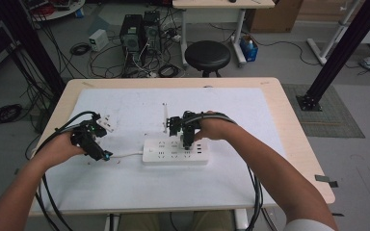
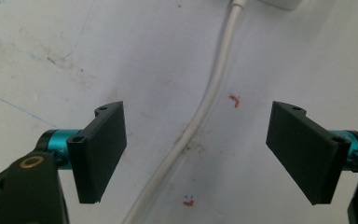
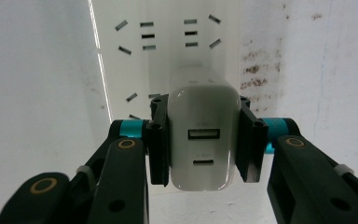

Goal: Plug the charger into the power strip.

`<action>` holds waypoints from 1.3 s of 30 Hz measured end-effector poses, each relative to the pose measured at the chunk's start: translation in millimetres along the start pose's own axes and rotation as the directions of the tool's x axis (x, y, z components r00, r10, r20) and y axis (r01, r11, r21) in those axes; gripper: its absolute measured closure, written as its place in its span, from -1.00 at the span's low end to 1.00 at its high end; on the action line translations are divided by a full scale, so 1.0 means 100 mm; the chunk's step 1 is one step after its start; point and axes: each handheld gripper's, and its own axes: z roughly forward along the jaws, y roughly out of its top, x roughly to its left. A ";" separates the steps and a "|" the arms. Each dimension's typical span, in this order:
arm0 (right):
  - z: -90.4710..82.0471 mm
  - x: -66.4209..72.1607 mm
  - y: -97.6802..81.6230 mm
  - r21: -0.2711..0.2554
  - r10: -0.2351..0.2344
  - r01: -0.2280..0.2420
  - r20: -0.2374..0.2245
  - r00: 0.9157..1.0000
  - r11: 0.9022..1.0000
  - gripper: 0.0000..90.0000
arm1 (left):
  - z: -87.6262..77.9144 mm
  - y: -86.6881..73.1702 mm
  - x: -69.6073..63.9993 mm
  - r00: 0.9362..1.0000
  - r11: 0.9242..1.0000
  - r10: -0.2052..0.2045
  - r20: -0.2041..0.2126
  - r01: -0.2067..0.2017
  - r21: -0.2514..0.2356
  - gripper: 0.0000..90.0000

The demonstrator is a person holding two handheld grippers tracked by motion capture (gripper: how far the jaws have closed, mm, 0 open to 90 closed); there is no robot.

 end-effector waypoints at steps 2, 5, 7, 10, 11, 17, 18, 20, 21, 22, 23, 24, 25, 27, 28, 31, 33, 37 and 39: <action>0.03 0.02 0.01 0.006 -0.035 0.035 0.013 0.999 0.999 0.39 | 0.00 0.00 0.01 1.000 1.000 -0.001 -0.003 0.001 -0.002 -0.55; 0.04 -0.02 0.00 -0.002 -0.024 0.024 -0.009 1.000 1.000 0.39 | 0.00 -0.01 0.01 1.000 1.000 -0.012 -0.007 0.012 -0.005 -0.55; 0.04 -0.03 -0.01 -0.012 -0.015 0.015 -0.017 1.000 1.000 0.39 | 0.00 -0.02 0.02 1.000 1.000 -0.009 -0.007 0.009 0.000 -0.55; 0.05 -0.05 -0.02 -0.018 -0.006 0.006 -0.031 1.000 1.000 0.39 | 0.01 -0.02 0.04 1.000 1.000 -0.007 -0.004 0.007 0.002 -0.55; 0.05 -0.05 -0.02 -0.016 -0.004 0.003 -0.032 0.999 1.000 0.39 | 0.01 -0.01 0.04 1.000 1.000 -0.013 -0.004 0.013 -0.003 -0.55; 0.07 -0.06 -0.01 -0.017 -0.006 0.006 -0.040 0.999 1.000 0.39 | 0.04 -0.01 0.03 1.000 1.000 -0.009 0.002 0.009 0.001 -0.55; 0.07 -0.06 -0.02 -0.020 -0.013 0.013 -0.034 0.999 1.000 0.39 | 0.05 -0.02 0.03 1.000 1.000 -0.013 0.003 0.013 0.001 -0.55; 0.07 -0.07 -0.02 -0.026 -0.013 0.012 -0.037 0.999 1.000 0.39 | 0.06 -0.03 0.05 1.000 1.000 -0.017 0.005 0.017 0.005 -0.55; 0.08 -0.06 -0.02 -0.027 -0.010 0.009 -0.037 0.999 1.000 0.39 | 0.07 -0.03 0.05 1.000 1.000 -0.023 0.007 0.023 0.004 -0.55; 0.08 -0.06 -0.02 -0.025 -0.010 0.010 -0.035 0.999 1.000 0.39 | 0.07 -0.03 0.05 1.000 1.000 -0.024 0.008 0.024 0.003 -0.55; 0.08 -0.06 -0.02 -0.020 -0.004 0.003 -0.036 0.999 1.000 0.39 | 0.07 -0.03 0.06 1.000 1.000 -0.021 0.009 0.021 0.004 -0.55; 0.08 -0.05 -0.01 -0.021 -0.009 0.009 -0.026 1.000 1.000 0.39 | 0.07 -0.03 0.06 1.000 1.000 -0.017 0.009 0.017 0.006 -0.55; 0.09 -0.04 -0.01 -0.013 -0.007 0.006 -0.021 1.000 1.000 0.39 | 0.07 -0.03 0.05 1.000 1.000 -0.022 0.011 0.022 0.003 -0.55; 0.10 -0.03 0.01 -0.002 -0.011 0.011 -0.017 1.000 1.000 0.39 | 0.07 -0.03 0.05 1.000 1.000 -0.023 0.010 0.023 0.004 -0.55; 0.10 -0.02 0.01 0.006 -0.022 0.022 -0.009 1.000 1.000 0.39 | 0.08 -0.03 0.05 1.000 1.000 -0.024 0.011 0.024 0.001 -0.55; 0.11 0.01 0.05 0.032 -0.016 0.016 0.009 1.000 0.999 0.39 | 0.07 -0.04 0.06 1.000 1.000 -0.028 0.008 0.028 0.000 -0.55; 0.11 0.04 0.05 0.036 -0.022 0.021 0.029 0.999 0.999 0.38 | 0.07 -0.05 0.06 1.000 1.000 -0.029 0.009 0.029 -0.002 -0.55; 0.12 0.01 0.04 0.029 -0.023 0.023 0.008 1.000 0.999 0.39 | 0.06 -0.09 0.07 0.999 0.999 -0.052 0.007 0.052 -0.015 -0.55; 0.12 -0.04 0.06 0.042 -0.024 0.024 -0.023 0.999 0.999 0.39 | 0.05 -0.11 0.07 0.997 0.997 -0.074 0.006 0.074 -0.029 -0.55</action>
